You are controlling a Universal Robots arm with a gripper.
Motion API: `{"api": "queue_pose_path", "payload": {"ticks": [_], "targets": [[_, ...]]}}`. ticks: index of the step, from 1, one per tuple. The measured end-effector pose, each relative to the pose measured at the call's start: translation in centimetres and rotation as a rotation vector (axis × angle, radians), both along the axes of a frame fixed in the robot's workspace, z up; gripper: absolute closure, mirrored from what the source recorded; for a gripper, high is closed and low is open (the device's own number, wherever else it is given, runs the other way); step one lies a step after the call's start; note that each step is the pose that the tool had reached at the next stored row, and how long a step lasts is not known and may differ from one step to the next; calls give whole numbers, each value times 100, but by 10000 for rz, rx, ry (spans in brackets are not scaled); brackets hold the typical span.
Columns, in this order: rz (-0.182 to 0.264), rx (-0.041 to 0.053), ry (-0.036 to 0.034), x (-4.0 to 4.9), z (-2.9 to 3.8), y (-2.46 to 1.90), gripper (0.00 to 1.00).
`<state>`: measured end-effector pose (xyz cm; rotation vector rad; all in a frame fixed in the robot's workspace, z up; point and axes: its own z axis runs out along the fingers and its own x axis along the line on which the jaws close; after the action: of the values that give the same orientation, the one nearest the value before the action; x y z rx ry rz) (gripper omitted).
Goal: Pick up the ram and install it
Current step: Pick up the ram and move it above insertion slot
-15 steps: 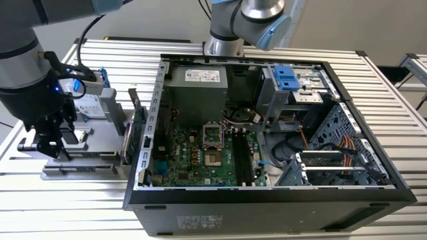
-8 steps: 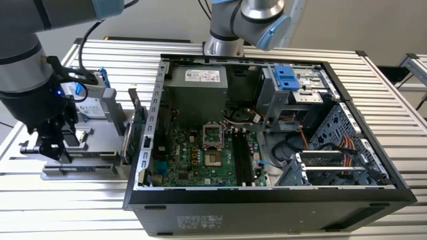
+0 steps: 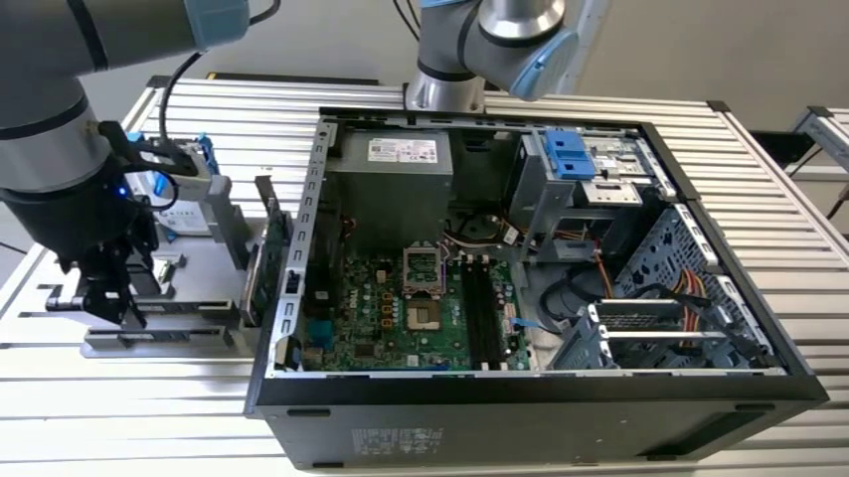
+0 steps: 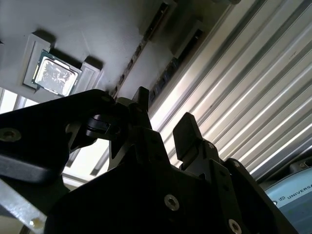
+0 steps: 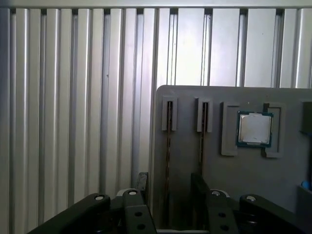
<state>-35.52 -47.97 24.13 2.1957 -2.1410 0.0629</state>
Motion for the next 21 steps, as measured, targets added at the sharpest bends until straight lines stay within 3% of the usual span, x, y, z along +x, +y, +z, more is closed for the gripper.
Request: {"api": "queue_pose_path", "payload": {"ticks": [21], "targets": [[-143, -32, 1, 53, -240, 0, 0]]}}
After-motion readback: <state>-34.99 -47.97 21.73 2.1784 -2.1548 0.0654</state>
